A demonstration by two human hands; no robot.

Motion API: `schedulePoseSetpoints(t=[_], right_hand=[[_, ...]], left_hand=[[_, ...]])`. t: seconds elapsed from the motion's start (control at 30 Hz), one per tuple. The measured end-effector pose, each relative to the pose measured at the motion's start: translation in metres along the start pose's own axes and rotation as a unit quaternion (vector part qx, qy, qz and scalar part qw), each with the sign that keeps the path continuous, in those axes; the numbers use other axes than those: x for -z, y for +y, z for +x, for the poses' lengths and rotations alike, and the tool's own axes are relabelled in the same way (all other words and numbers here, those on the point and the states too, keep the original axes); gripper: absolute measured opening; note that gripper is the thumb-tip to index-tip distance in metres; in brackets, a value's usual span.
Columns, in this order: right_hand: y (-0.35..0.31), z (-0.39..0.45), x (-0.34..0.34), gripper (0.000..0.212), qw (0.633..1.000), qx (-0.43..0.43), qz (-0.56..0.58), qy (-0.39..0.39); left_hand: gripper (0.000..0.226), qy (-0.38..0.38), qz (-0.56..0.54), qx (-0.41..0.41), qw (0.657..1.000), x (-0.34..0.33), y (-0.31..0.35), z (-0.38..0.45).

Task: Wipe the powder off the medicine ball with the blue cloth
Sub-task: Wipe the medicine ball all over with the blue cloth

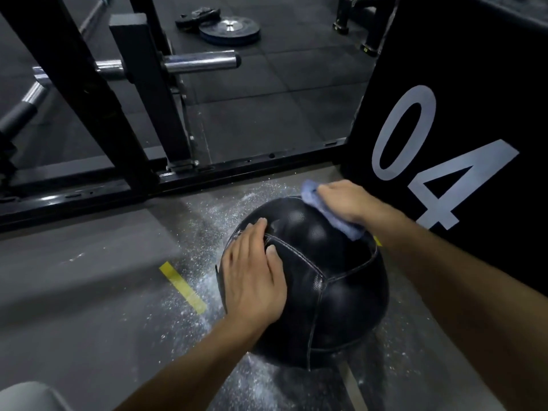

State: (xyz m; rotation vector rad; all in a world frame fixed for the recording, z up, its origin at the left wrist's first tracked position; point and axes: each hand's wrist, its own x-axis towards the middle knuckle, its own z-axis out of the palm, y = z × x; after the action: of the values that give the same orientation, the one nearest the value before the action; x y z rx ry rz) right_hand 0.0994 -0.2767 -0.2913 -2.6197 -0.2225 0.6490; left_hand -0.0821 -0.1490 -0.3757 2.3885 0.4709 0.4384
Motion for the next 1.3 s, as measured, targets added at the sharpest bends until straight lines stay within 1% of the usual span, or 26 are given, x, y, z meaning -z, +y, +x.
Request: schedulePoseSetpoints(t=[0.07,0.1,0.17,0.2,0.27,0.3,0.37,0.43,0.5,0.53,0.57,0.63,0.7,0.77,0.87,0.93,1.0,1.03,1.07,1.13,1.23,1.3], right_hand=[[0.024,0.004,0.003,0.041,0.995,-0.057,0.083,0.012],[0.033,0.001,0.001,0.04,0.991,-0.074,0.109,0.024],[0.046,-0.004,-0.003,0.044,0.981,-0.107,0.157,0.039],[0.049,-0.007,-0.005,0.045,0.976,-0.115,0.179,0.04],[0.054,-0.007,-0.006,0.048,0.967,-0.122,0.219,0.042],[0.055,-0.005,-0.007,0.048,0.963,-0.126,0.234,0.045],[0.057,-0.007,-0.008,0.046,0.956,-0.132,0.255,0.055],[0.06,-0.005,-0.01,0.042,0.955,-0.136,0.257,0.052],[0.062,-0.005,-0.013,0.046,0.958,-0.135,0.244,0.063],[0.062,-0.006,-0.014,0.047,0.96,-0.135,0.236,0.07],[0.062,-0.006,-0.015,0.047,0.961,-0.131,0.232,0.072],[0.063,-0.009,-0.014,0.045,0.964,-0.118,0.229,0.067],[0.066,-0.013,-0.014,0.043,0.96,-0.104,0.249,0.076],[0.072,-0.017,-0.018,0.038,0.947,-0.101,0.292,0.092],[0.081,-0.016,-0.03,0.039,0.916,-0.094,0.375,0.104],[0.082,-0.01,-0.044,0.042,0.897,-0.112,0.416,0.102],[0.082,0.0,-0.061,0.042,0.886,-0.132,0.431,0.107],[0.082,0.003,-0.069,0.04,0.886,-0.129,0.432,0.105],[0.08,0.004,-0.075,0.04,0.891,-0.114,0.427,0.101],[0.08,0.005,-0.081,0.043,0.882,-0.108,0.448,0.097],[0.085,0.005,-0.077,0.037,0.867,-0.136,0.468,0.104],[0.092,0.005,-0.071,0.028,0.854,-0.138,0.484,0.132]], left_hand=[[0.054,-0.012,-0.031,0.003,0.999,0.005,-0.004,-0.002],[0.053,-0.023,-0.061,0.012,0.998,0.01,-0.008,-0.002],[0.049,-0.053,-0.155,0.078,0.983,0.021,-0.016,0.002],[0.045,-0.052,-0.207,0.135,0.968,0.028,-0.018,0.006],[0.041,-0.02,-0.263,0.264,0.928,0.029,-0.04,0.013],[0.04,-0.024,-0.275,0.328,0.904,0.028,-0.053,0.015],[0.046,-0.073,-0.316,0.423,0.846,0.019,-0.078,0.012],[0.049,-0.104,-0.364,0.488,0.787,0.005,-0.094,0.002],[0.064,-0.129,-0.411,0.528,0.732,-0.006,-0.098,-0.006],[0.073,-0.139,-0.445,0.532,0.707,-0.008,-0.094,-0.009],[0.078,-0.138,-0.472,0.532,0.689,-0.01,-0.091,-0.011],[0.075,-0.124,-0.504,0.522,0.677,-0.01,-0.083,-0.01],[0.073,-0.113,-0.511,0.513,0.681,-0.006,-0.077,-0.011],[0.072,-0.102,-0.504,0.496,0.7,0.001,-0.075,-0.01],[0.067,-0.077,-0.462,0.47,0.748,0.025,-0.071,0.003],[0.064,-0.054,-0.424,0.447,0.786,0.044,-0.072,0.014],[0.07,-0.03,-0.355,0.409,0.84,0.057,-0.078,0.023],[0.074,-0.025,-0.312,0.39,0.866,0.062,-0.082,0.025],[0.08,-0.028,-0.275,0.376,0.885,0.064,-0.085,0.026],[0.095,-0.037,-0.22,0.358,0.906,0.06,-0.089,0.026],[0.092,-0.021,-0.144,0.307,0.941,0.048,-0.082,0.024],[0.089,0.014,-0.126,0.238,0.963,0.04,-0.075,0.023]])
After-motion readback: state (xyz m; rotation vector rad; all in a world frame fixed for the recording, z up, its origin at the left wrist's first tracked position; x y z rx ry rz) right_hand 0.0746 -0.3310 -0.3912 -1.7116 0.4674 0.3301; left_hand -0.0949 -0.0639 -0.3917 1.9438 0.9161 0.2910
